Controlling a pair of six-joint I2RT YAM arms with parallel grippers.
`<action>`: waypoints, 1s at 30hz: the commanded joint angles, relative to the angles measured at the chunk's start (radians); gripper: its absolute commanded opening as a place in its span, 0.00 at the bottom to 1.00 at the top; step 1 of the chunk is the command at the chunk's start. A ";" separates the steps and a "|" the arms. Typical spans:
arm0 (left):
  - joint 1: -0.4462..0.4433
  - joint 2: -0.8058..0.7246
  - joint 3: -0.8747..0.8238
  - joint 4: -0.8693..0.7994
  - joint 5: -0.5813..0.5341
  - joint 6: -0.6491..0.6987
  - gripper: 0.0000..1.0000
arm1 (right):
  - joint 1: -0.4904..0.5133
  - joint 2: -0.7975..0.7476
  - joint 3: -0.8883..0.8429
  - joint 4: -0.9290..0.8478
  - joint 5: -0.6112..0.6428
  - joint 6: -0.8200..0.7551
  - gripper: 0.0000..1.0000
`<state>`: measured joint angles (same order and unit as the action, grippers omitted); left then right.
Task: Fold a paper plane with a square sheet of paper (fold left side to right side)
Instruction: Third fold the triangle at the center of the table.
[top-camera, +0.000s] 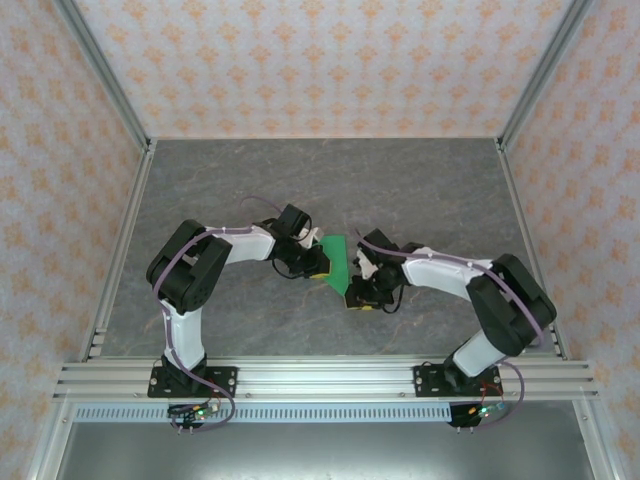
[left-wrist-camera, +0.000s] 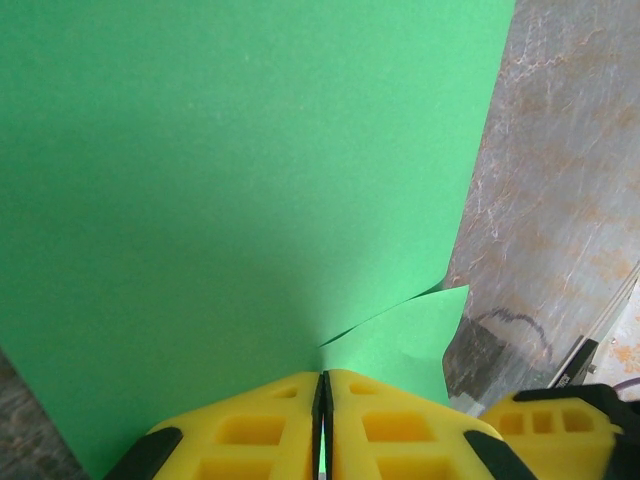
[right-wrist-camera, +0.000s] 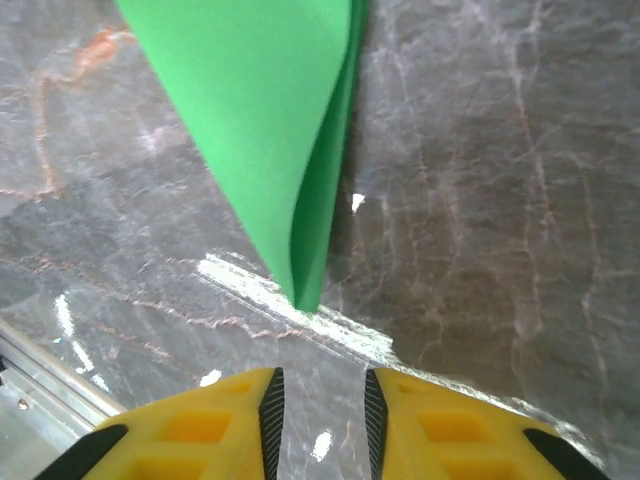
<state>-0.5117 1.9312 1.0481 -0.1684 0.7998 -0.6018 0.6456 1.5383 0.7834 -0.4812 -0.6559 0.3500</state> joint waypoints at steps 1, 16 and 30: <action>0.007 0.014 0.003 -0.068 -0.100 0.013 0.11 | 0.002 -0.068 0.040 0.000 0.032 0.050 0.27; -0.007 -0.010 0.030 -0.064 -0.081 0.008 0.12 | 0.002 0.161 0.084 0.102 0.058 0.121 0.04; -0.090 -0.163 -0.017 -0.068 -0.071 -0.005 0.11 | 0.002 0.205 0.008 0.103 0.129 0.131 0.00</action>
<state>-0.5781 1.7996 1.0565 -0.2195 0.7437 -0.6025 0.6453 1.6859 0.8490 -0.3496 -0.6434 0.4652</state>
